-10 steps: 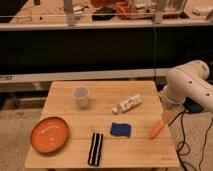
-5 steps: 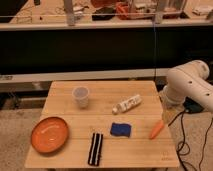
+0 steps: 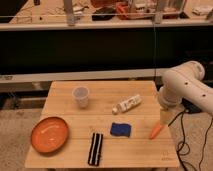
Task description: Place the eraser in the ceramic cup
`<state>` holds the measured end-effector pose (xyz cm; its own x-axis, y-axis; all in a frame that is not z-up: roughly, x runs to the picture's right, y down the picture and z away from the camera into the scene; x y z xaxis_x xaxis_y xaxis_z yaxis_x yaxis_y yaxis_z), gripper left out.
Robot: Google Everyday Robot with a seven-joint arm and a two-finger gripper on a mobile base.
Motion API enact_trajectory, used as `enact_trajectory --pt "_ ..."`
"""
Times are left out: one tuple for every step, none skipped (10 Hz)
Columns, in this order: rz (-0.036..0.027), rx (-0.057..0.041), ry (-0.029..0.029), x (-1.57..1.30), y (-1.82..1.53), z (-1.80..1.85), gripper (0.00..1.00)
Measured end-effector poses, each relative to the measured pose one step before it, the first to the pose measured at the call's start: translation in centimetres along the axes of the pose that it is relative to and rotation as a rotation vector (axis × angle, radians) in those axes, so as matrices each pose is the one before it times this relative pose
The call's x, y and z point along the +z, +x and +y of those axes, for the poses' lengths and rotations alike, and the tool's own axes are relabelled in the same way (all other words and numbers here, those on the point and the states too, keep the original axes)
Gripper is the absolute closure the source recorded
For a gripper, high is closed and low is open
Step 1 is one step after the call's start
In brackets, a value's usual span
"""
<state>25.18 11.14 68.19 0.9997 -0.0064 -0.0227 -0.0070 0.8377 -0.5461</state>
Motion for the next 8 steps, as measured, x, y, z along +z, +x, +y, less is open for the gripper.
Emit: enact_trajectory --pt "-0.00175 -0.02028 -0.00305 0.012 -2.285 0.201 0.20" --pt "-0.00360 -0.02410 -0.00396 0.107 -2.024 0.184 0.20" --pt "-0.00102 -0.01297 -0.00303 0.077 -1.038 0.156 0.20" --pt "-0.00128 -0.01711 -0.00484 0.196 -1.417 0.244 0.20" --pt "-0.00985 -0.02063 0.00081 0.255 -1.688 0.030 0.20" --pt "-0.01834 -0.01131 0.00036 0.339 -1.220 0.145 0.20" --pt "-0.01655 -0.01364 0.00347 0.487 -1.118 0.247 0.20" --pt "-0.00464 -0.00565 0.00380 0.252 -0.427 -0.001 0.20"
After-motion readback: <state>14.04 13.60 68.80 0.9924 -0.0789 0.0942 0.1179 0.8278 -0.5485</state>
